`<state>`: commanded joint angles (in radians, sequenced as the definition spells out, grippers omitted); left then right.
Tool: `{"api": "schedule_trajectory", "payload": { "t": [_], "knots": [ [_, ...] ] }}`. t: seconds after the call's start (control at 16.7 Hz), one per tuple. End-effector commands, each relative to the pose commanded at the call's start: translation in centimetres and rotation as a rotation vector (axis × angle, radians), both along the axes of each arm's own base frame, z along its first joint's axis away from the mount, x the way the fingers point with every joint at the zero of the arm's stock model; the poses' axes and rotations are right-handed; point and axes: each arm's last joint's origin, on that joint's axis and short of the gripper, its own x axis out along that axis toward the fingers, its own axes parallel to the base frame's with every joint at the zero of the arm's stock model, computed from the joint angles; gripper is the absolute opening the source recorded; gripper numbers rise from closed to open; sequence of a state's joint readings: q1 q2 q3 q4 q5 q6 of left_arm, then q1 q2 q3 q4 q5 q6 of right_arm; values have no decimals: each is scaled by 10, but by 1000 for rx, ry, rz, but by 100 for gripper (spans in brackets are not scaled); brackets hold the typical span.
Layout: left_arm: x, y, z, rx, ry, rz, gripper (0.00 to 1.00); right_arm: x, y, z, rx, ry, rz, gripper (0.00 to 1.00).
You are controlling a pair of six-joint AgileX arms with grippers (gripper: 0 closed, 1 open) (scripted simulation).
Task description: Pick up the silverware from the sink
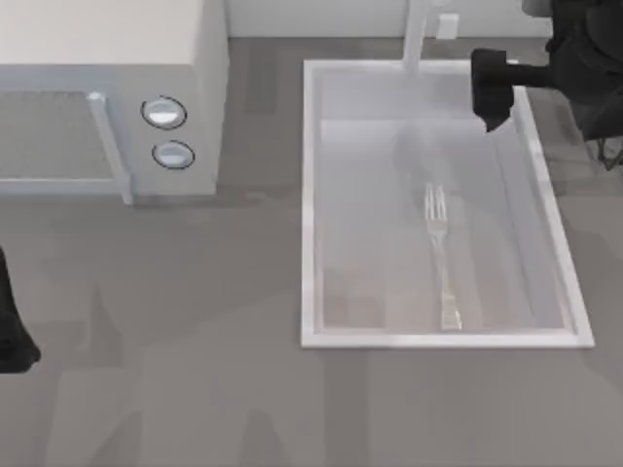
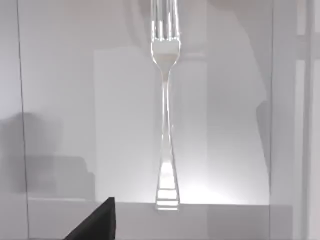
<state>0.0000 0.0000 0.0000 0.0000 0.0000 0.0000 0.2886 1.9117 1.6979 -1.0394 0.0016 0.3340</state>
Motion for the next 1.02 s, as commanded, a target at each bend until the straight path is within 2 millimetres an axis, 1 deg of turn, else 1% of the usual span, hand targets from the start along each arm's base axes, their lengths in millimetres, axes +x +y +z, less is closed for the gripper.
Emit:
{"api": "schedule_trajectory", "payload": {
  "t": [0.12, 0.24, 0.36, 0.48, 0.6, 0.84, 0.9, 1.02],
  "knots": [
    [0, 0, 0, 0, 0, 0, 100, 26, 20, -27, -27, 103, 6, 100],
    [0, 0, 0, 0, 0, 0, 100, 46, 36, -55, -53, 187, 12, 100],
    [0, 0, 0, 0, 0, 0, 100, 58, 49, -78, -75, 247, 18, 100],
    [0, 0, 0, 0, 0, 0, 100, 65, 57, -95, -89, 285, 23, 100],
    [0, 0, 0, 0, 0, 0, 100, 68, 60, -102, -96, 302, 25, 100],
    [0, 0, 0, 0, 0, 0, 100, 68, 60, -102, -96, 303, 25, 100],
    [0, 0, 0, 0, 0, 0, 100, 69, 58, -103, -95, 303, 20, 100],
    [0, 0, 0, 0, 0, 0, 100, 69, 58, -109, -96, 305, 20, 100]
  ]
}}
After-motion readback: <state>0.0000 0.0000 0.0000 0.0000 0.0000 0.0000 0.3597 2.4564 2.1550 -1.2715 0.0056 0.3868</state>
